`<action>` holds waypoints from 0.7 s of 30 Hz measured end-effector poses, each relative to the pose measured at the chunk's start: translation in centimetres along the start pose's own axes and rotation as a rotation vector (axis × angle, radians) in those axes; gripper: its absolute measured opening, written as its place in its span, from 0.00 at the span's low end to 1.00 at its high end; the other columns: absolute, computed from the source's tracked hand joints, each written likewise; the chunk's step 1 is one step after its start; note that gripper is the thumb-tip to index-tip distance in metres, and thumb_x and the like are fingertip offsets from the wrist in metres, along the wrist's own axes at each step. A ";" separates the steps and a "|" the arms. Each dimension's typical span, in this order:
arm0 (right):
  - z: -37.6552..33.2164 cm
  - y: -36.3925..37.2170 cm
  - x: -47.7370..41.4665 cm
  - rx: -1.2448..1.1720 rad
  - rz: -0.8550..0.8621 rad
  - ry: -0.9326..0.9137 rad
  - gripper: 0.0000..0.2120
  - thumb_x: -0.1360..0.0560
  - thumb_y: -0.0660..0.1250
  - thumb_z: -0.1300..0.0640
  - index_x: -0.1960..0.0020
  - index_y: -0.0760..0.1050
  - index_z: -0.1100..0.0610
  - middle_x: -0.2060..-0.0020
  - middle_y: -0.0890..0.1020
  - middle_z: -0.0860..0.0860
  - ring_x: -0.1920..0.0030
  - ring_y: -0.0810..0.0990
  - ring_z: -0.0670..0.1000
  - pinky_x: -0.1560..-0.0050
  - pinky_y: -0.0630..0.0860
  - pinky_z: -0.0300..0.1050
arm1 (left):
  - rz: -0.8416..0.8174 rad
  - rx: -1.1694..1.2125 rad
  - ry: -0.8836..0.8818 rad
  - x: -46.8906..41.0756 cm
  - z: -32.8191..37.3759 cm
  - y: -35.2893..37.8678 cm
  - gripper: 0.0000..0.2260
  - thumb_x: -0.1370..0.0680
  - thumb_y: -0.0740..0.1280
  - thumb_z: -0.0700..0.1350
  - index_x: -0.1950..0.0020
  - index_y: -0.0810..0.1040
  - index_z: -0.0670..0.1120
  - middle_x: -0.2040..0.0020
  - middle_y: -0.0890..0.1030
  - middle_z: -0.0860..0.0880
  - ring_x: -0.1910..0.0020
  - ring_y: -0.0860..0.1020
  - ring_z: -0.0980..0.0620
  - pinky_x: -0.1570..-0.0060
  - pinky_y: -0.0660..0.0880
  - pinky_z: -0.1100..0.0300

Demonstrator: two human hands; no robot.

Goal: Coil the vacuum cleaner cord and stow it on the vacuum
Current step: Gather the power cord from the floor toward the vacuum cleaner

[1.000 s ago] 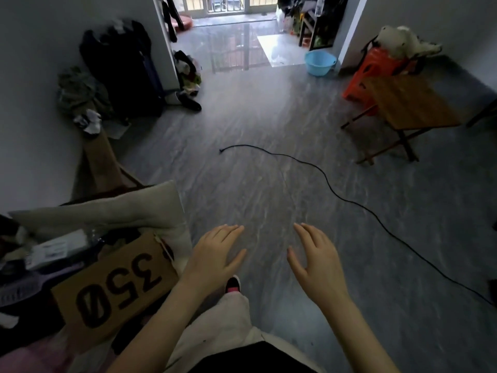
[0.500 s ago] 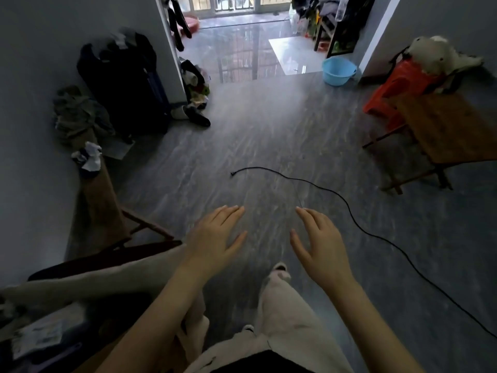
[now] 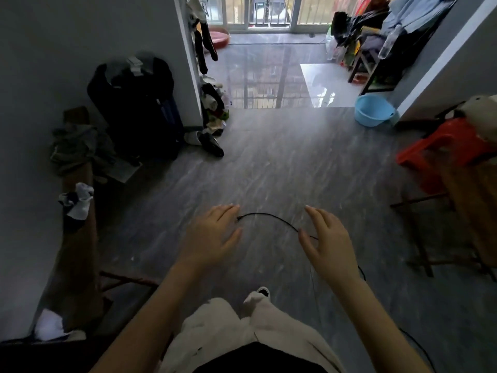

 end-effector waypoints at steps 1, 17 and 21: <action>0.3 -0.1 -2.3 -0.005 0.007 -0.007 0.24 0.22 0.60 0.47 0.30 0.69 0.58 0.38 0.77 0.53 0.38 0.74 0.53 0.39 0.74 0.50 | 0.002 -0.008 0.000 -2.2 -0.6 -0.3 0.24 0.22 0.55 0.56 0.32 0.72 0.44 0.36 0.77 0.45 0.37 0.74 0.46 0.36 0.67 0.54; 8.7 17.8 -24.7 0.039 0.021 0.171 0.18 0.23 0.64 0.58 0.35 0.74 0.63 0.42 0.80 0.58 0.42 0.78 0.57 0.42 0.76 0.53 | -0.295 -0.029 0.225 -29.8 -18.1 13.7 0.22 0.23 0.58 0.53 0.35 0.75 0.42 0.39 0.80 0.45 0.41 0.77 0.45 0.42 0.72 0.54; 13.6 25.5 -27.1 0.019 -0.024 0.222 0.17 0.24 0.65 0.61 0.35 0.74 0.64 0.43 0.80 0.59 0.41 0.78 0.58 0.40 0.75 0.54 | -0.404 -0.024 0.199 -33.8 -23.4 22.1 0.23 0.24 0.58 0.54 0.35 0.75 0.43 0.40 0.80 0.44 0.42 0.77 0.44 0.44 0.74 0.53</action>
Point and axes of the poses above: each hand's wrist, its own x-axis away from the middle knuckle, its own y-axis out of the palm, z = x × y, the point moved 6 cm from there along -x, towards the middle knuckle
